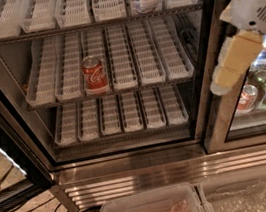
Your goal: Pick blue plastic bottle from top shelf of fridge
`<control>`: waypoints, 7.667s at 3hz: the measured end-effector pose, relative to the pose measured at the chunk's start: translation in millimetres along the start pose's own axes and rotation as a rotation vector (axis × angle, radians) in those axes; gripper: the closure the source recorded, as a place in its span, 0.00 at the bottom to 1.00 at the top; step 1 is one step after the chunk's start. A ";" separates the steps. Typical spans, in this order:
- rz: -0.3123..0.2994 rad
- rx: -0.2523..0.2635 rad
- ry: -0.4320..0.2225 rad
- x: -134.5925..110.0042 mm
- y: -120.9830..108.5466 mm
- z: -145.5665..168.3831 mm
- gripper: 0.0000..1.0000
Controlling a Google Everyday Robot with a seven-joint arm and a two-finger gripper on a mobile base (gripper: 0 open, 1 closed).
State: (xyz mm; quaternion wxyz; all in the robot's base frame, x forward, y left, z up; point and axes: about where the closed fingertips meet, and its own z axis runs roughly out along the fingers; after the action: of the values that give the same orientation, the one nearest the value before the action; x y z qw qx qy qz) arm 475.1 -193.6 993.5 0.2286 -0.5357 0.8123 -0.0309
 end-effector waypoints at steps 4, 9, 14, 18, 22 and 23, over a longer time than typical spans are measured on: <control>0.292 0.179 -0.248 -70.3 -60.8 11.5 0.00; 0.616 0.366 -0.581 -129.8 -111.6 17.3 0.00; 0.765 0.483 -0.873 -174.0 -193.4 1.3 0.00; 0.747 0.451 -0.922 -198.6 -208.7 12.8 0.42; 0.743 0.408 -0.906 -202.0 -191.6 1.6 1.00; 0.737 0.396 -0.908 -204.7 -188.6 -0.6 1.00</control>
Offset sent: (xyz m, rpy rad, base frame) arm 0.0192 0.0140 0.0127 0.0835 -0.0385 -0.0379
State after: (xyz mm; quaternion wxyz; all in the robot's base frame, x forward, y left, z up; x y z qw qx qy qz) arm 702.1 -92.7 1119.0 0.6423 -0.1268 0.7445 0.1311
